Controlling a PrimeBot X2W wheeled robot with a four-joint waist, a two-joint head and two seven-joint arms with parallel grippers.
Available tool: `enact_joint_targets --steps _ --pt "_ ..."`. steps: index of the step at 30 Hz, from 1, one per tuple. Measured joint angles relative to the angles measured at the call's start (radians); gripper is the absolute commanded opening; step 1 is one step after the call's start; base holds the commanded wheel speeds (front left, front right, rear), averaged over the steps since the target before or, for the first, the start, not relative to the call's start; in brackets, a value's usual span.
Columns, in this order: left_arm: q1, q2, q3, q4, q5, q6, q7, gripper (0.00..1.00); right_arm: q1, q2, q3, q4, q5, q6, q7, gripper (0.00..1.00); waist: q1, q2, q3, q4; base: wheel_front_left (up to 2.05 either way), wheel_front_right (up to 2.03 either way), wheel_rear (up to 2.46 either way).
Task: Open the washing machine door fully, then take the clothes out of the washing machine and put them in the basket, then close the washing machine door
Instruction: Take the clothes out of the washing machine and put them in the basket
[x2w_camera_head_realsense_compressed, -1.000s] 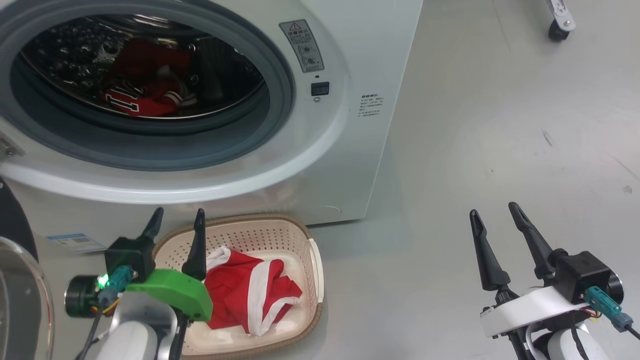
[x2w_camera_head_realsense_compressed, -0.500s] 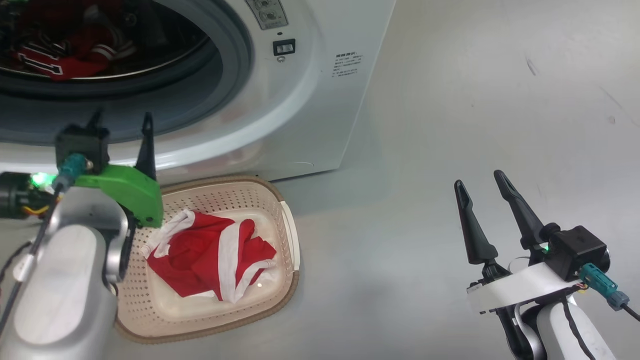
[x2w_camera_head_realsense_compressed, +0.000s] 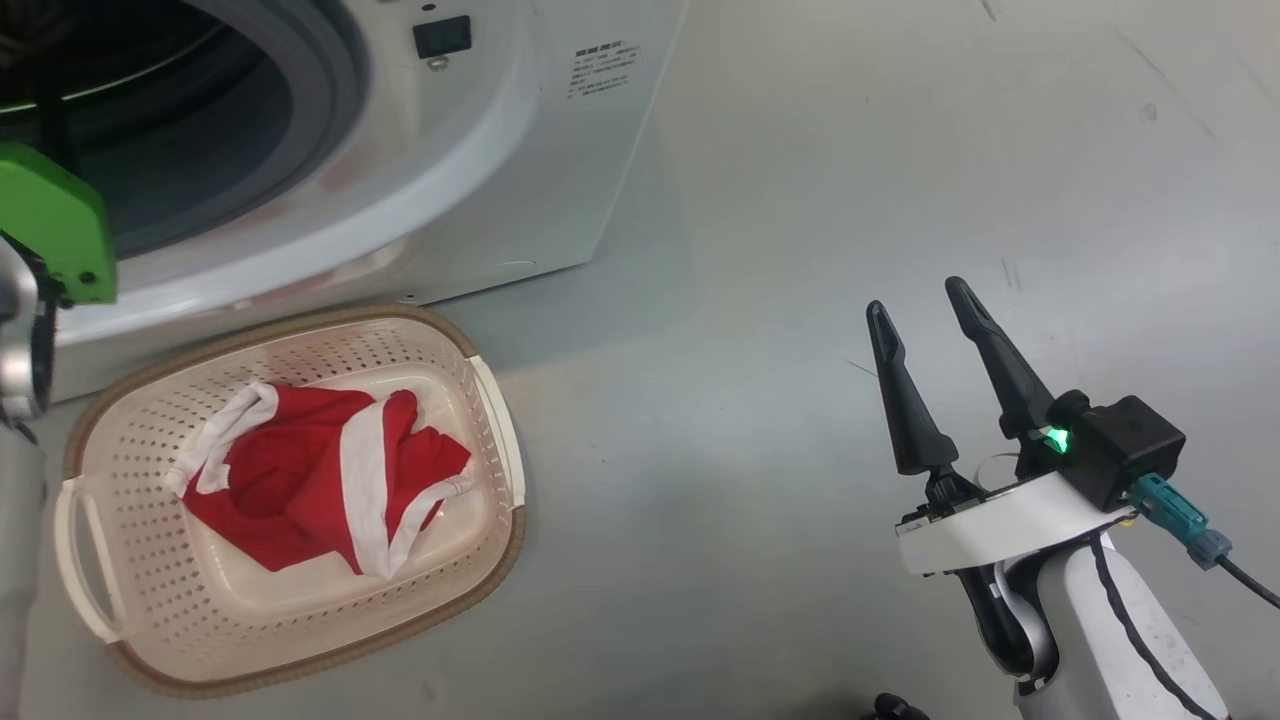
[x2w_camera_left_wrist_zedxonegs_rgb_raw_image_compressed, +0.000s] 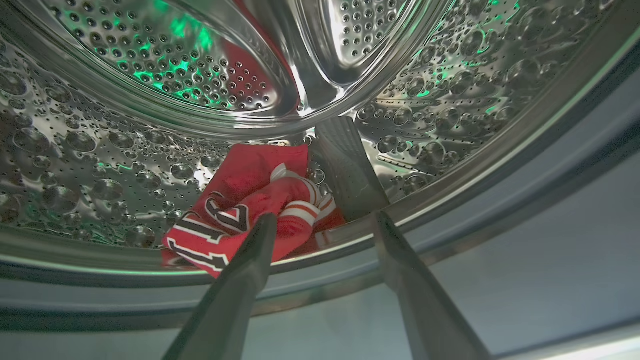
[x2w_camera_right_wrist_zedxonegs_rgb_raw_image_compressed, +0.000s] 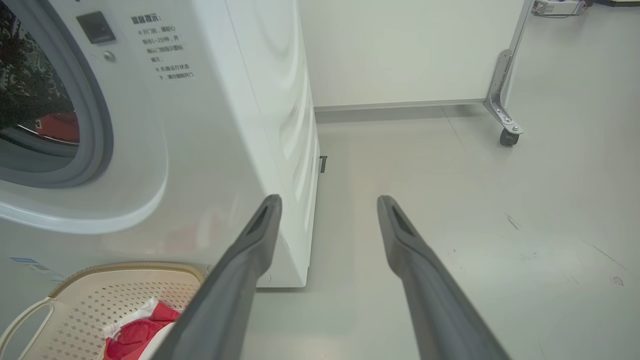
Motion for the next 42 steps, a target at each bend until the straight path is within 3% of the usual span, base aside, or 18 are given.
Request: enact_joint_targets --steps 6,13,25,26,27,29,35,42 --pt "-0.079 0.069 0.000 0.055 0.042 0.001 0.053 1.00 -0.023 0.007 0.010 0.027 0.009 0.008 -0.009 1.00 0.0000 0.0000 0.038 -0.038 0.00 0.00 0.00" --pt "-0.127 0.109 0.021 0.119 0.063 0.005 0.100 1.00 -0.041 0.013 0.022 0.054 0.015 0.016 -0.015 1.00 0.0000 0.0000 0.065 -0.072 0.00 0.00 0.00" --pt "-0.167 0.109 0.045 0.223 0.078 0.009 0.193 1.00 -0.065 0.017 0.032 0.078 0.028 0.018 -0.027 1.00 0.0000 0.0000 0.085 -0.085 0.00 0.00 0.00" --pt "-0.173 0.109 0.048 0.231 0.082 0.009 0.197 0.96 -0.065 0.017 0.032 0.081 0.028 0.019 -0.027 1.00 0.0000 0.0000 0.087 -0.085 0.00 0.00 0.00" --pt "-0.177 0.109 0.051 0.233 0.086 0.009 0.197 0.50 -0.066 0.017 0.032 0.081 0.028 0.021 -0.027 1.00 0.0000 0.0000 0.088 -0.084 0.00 0.00 0.00" --pt "-0.182 0.109 0.054 0.235 0.089 0.010 0.197 0.00 -0.069 0.017 0.032 0.083 0.028 0.024 -0.027 1.00 0.0000 0.0000 0.088 -0.084 0.00 0.00 0.00" --pt "-0.188 0.100 0.076 0.248 0.089 0.010 0.170 0.00 -0.084 0.017 0.032 0.091 0.028 0.025 -0.028 1.00 0.0000 0.0000 0.090 -0.083 0.00 0.00 0.00" --pt "-0.188 0.036 0.122 0.240 0.072 0.018 0.098 0.00 -0.094 0.017 0.021 0.094 0.028 0.025 -0.031 1.00 0.0000 0.0000 0.089 -0.072 0.00 0.00 0.00"
